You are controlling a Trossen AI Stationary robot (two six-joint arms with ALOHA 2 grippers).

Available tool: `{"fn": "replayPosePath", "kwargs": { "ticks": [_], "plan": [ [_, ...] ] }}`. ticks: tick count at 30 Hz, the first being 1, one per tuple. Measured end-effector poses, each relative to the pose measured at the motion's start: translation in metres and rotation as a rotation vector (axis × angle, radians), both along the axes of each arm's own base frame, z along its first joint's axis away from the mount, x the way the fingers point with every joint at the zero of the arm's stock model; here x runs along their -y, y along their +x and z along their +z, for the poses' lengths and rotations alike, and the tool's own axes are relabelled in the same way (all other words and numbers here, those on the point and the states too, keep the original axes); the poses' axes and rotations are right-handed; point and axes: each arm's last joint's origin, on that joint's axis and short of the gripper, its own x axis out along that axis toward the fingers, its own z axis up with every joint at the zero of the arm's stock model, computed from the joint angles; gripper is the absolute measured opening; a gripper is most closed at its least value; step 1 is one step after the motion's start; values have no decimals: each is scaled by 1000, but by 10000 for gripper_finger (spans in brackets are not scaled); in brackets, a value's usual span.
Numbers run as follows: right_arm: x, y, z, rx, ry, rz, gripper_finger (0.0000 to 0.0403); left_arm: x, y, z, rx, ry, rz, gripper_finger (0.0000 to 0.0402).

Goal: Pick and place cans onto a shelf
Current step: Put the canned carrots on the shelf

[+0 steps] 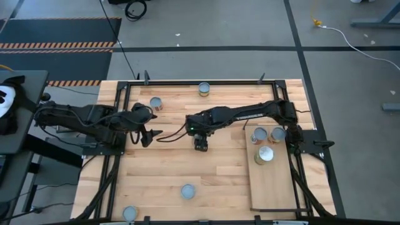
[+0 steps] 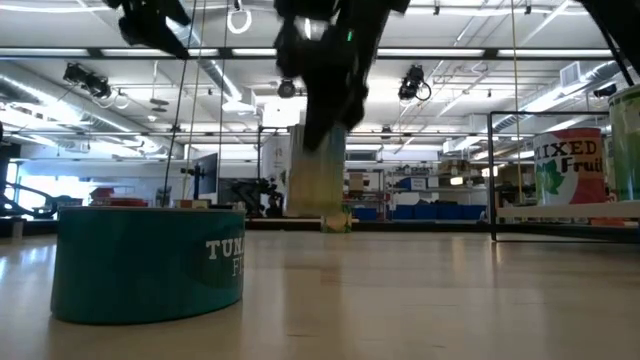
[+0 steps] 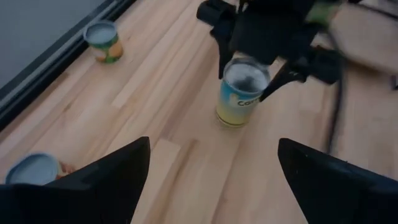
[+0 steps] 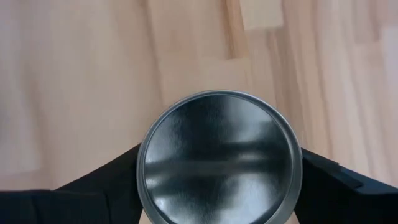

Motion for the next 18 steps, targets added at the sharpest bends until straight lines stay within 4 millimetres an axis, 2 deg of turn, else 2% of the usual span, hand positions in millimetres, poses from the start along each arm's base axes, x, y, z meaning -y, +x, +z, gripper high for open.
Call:
{"fn": "replayPosePath", "kwargs": {
  "ticks": [4, 10, 14, 18],
  "plan": [
    [-24, -29, 49, 46, 18, 25, 316, 1, -3, 18, 45, -3, -16, 357],
    [-62, -102, 121, 99, 34, 23, 316, 3, -2, 34, 130, -14, -20, 357],
    [-80, -148, 149, 112, 75, 9, 316, 2, 2, 39, 195, -5, 17, 357],
    [-94, -188, 164, 70, 79, 52, 318, 3, 9, 44, 281, -53, 69, 357]
  ]
}}
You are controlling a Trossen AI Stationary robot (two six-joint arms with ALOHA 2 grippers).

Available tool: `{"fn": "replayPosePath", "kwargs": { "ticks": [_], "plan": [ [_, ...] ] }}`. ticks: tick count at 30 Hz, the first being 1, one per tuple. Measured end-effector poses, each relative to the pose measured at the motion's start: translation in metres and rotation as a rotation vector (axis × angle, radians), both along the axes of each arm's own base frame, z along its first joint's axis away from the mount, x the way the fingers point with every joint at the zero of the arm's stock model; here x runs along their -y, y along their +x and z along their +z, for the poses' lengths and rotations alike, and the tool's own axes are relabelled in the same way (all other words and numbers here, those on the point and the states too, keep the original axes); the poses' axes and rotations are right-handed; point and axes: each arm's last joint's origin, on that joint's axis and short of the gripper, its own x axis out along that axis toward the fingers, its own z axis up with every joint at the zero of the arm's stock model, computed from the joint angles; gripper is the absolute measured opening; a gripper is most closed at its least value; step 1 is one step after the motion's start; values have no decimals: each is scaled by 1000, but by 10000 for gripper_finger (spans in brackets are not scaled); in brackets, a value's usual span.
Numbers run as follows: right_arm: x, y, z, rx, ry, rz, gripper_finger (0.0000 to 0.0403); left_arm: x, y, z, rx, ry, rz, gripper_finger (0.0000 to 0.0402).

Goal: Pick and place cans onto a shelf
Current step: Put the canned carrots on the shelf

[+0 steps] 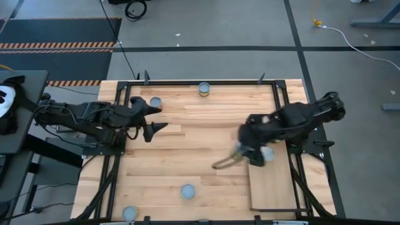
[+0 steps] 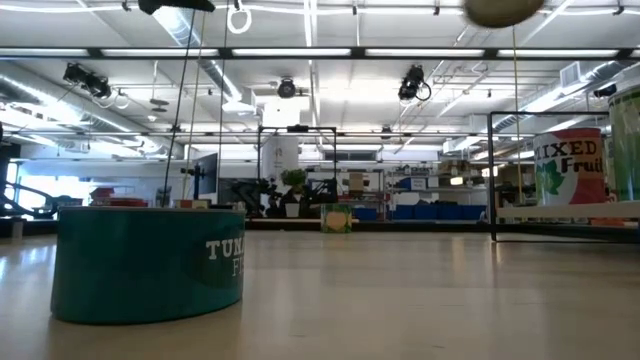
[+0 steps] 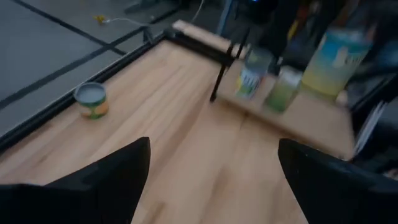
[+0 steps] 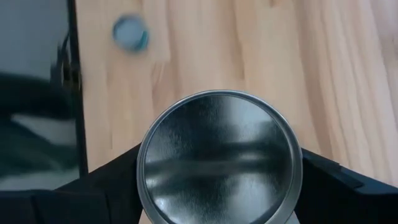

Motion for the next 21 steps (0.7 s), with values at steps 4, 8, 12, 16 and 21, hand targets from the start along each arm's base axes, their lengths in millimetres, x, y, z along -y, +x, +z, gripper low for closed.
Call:
{"fn": "replayPosePath", "kwargs": {
  "ticks": [4, 8, 12, 16, 21],
  "plan": [
    [-11, -40, 8, -83, -5, 101, 318, 2, 12, 10, 155, -85, 49, 357],
    [-18, -80, 16, -35, 50, 163, 318, 3, 27, 20, 311, -93, 112, 357],
    [-17, -114, 1, -78, 56, 190, 318, 5, 46, 22, 389, -81, 158, 357],
    [-15, -137, -29, -180, 42, 203, 319, 8, 61, 16, 407, -97, 187, 357],
    [-14, -156, -64, -293, 4, 233, 319, 12, 78, 2, 378, -149, 209, 357]
  ]
}}
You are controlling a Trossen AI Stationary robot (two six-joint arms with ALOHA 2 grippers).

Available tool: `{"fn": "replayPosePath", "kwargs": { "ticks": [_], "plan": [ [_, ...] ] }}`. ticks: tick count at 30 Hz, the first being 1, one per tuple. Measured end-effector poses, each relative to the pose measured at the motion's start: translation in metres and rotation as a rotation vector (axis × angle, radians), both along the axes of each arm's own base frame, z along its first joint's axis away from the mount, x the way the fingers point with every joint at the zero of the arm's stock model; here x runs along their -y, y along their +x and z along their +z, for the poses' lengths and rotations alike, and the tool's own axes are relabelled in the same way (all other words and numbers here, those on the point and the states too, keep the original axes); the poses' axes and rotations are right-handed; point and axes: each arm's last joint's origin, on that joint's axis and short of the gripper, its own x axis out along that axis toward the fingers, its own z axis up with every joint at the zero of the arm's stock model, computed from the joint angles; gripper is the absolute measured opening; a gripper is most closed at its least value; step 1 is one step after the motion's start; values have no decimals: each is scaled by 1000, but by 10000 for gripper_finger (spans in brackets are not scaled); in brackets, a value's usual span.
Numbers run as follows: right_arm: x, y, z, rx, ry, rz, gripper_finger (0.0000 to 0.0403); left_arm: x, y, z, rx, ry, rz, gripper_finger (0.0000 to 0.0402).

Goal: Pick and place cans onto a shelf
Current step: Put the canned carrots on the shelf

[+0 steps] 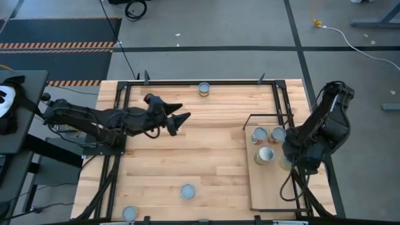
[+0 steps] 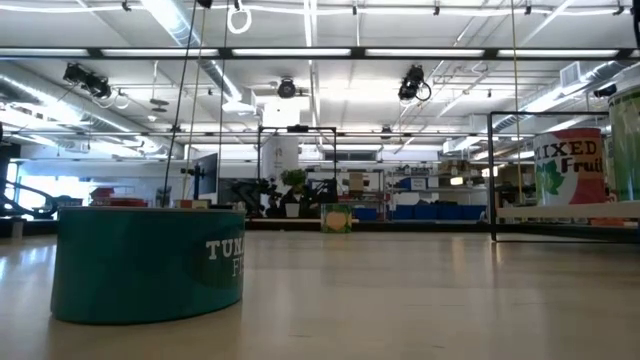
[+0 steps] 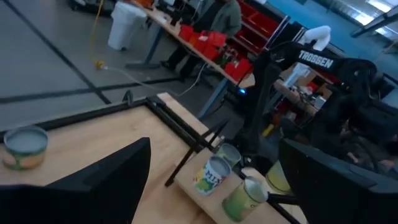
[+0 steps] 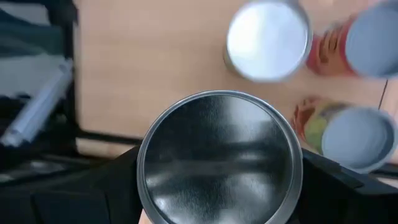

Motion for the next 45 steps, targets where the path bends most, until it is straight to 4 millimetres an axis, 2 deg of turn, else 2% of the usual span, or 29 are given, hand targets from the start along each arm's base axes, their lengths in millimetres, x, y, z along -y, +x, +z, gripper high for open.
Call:
{"fn": "replayPosePath", "kwargs": {
  "ticks": [5, 11, 16, 23, 29, 34, 39, 45],
  "plan": [
    [3, -10, -21, 7, -74, -5, 319, 4, 12, -5, 32, -25, -1, 357],
    [2, -8, -51, 12, -197, 16, 320, 20, 26, 9, 188, 142, -123, 357],
    [-3, -5, -70, 26, -193, 14, 320, 24, 25, 18, 276, 170, -191, 357],
    [-8, 2, -73, 124, -160, -6, 321, 20, 17, 25, 295, 174, -182, 357],
    [-2, -2, -74, 72, -225, -2, 321, 19, 16, 25, 283, 194, -180, 357],
    [5, -8, -85, -5, -254, 7, 321, 20, 16, 25, 283, 193, -183, 357],
    [0, -7, -95, 15, -185, 14, 324, 20, 17, 25, 283, 189, -183, 357],
    [0, -7, -99, 53, -224, -7, 348, 20, 17, 25, 281, 188, -174, 357]
  ]
}}
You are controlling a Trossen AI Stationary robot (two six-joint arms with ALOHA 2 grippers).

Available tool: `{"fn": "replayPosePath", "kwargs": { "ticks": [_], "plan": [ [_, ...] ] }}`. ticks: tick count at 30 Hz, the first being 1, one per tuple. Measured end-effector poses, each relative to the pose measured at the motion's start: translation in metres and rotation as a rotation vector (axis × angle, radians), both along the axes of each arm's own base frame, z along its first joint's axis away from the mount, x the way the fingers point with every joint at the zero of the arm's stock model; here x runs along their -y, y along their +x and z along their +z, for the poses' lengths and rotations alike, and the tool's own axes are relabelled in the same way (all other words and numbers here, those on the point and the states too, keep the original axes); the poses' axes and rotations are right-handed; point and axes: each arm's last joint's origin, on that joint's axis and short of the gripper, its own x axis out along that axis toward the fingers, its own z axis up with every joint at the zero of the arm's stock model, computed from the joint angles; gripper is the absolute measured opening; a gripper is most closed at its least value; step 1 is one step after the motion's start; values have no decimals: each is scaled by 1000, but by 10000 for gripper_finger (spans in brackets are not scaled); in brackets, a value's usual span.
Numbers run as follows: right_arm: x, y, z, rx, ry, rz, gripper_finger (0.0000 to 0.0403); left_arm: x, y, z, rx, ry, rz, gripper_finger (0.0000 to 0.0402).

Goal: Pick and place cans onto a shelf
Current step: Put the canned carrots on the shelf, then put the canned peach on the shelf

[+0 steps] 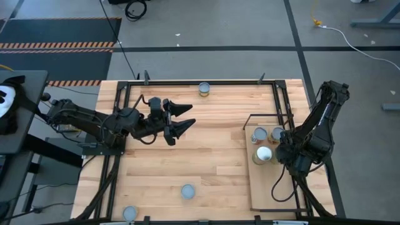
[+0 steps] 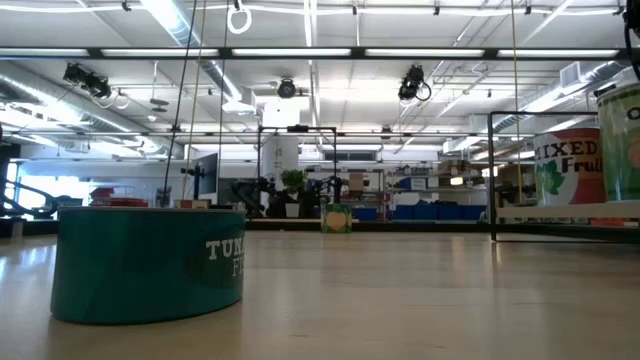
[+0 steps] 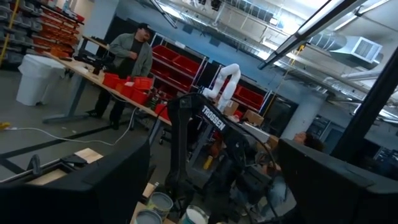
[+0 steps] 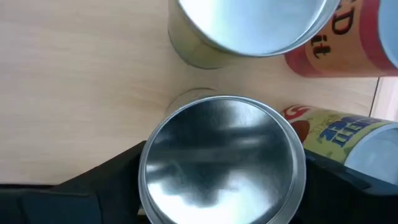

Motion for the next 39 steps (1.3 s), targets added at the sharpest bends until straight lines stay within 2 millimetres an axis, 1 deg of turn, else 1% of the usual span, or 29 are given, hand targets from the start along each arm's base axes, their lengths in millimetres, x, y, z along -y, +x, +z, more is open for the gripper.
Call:
{"fn": "replayPosePath", "kwargs": {
  "ticks": [4, 8, 11, 14, 17, 19, 21, 23, 25, 28, 30, 32, 34, 39],
  "plan": [
    [0, 0, 0, -2, -2, -10, 362, 0, 0, 0, 0, 0, 4, 357],
    [0, -1, 0, -27, 15, -13, 365, -1, 0, 0, -1, 2, 6, 357],
    [0, -2, 7, -42, 23, -17, 365, -1, 0, 0, -6, 19, 10, 357],
    [0, -1, 23, -35, 39, -39, 365, -1, 0, 0, -10, 34, 16, 357],
    [2, 1, 45, -25, 77, -62, 365, -4, 1, 0, -18, 55, 32, 357],
    [4, 6, 60, -11, 96, -113, 365, -8, 0, 0, -29, 80, 42, 357],
    [8, 16, 75, 22, 111, -187, 365, -13, -3, 1, -51, 95, 31, 357],
    [12, 31, 89, 87, 124, -277, 366, -19, -10, 3, -86, 103, 16, 357],
    [17, 51, 101, 160, 128, -331, 366, -27, -21, 4, -136, 112, 17, 357],
    [27, 90, 116, 287, 137, -367, 366, -39, -42, 8, -197, 116, 27, 357],
    [37, 120, 119, 360, 138, -372, 366, -45, -58, 10, -239, 109, 22, 357],
    [49, 151, 117, 419, 132, -374, 366, -50, -72, 10, -280, 112, 17, 357],
    [63, 181, 110, 464, 135, -374, 366, -53, -86, 9, -324, 114, 22, 357],
    [105, 249, 78, 538, 161, -360, 355, -54, -109, 0, -456, 89, 12, 357]
  ]
}}
